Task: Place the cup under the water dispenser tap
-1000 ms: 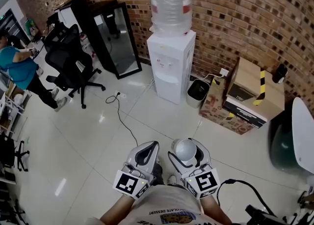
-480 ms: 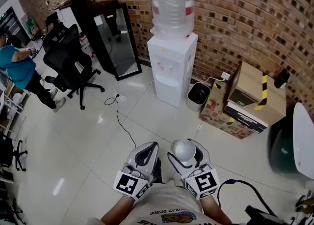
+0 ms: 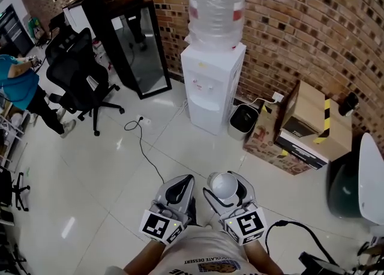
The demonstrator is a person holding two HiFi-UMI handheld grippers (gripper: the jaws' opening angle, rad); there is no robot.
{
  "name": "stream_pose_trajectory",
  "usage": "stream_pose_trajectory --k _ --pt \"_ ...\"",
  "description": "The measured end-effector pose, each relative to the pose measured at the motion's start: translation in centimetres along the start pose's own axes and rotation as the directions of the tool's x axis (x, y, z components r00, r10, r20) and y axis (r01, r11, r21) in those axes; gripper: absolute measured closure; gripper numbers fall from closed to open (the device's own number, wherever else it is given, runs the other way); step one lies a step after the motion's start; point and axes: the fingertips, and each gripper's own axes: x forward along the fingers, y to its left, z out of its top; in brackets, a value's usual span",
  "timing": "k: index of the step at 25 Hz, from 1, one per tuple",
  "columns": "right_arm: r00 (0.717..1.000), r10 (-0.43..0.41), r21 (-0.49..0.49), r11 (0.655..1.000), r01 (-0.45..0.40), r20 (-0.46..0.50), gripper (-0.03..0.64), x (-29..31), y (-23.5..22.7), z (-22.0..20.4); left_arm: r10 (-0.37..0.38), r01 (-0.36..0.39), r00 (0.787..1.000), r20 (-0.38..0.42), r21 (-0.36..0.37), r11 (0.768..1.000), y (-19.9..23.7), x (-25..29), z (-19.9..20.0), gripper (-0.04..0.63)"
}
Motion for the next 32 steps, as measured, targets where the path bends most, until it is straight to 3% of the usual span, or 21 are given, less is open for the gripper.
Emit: stream_pose_trajectory --k 13,24,32 --pt "0.999 -0.026 0.008 1.0 0.027 -0.043 0.261 10.4 -3.6 2.6 -0.029 0.028 0.999 -0.02 -0.036 0.999 9.6 6.4 1.7 0.614" --pt "0.996 -0.069 -0.003 0.998 0.069 -0.052 0.261 20.3 -6.2 6.5 -0.108 0.107 0.994 -0.021 -0.042 0.993 18.2 12.6 4.3 0.614" --pt "0.997 -0.058 -0.033 0.998 0.057 -0.05 0.261 25.8 -6.3 8.3 -0.139 0.139 0.99 -0.006 -0.044 0.989 22.1 14.4 5.1 0.614"
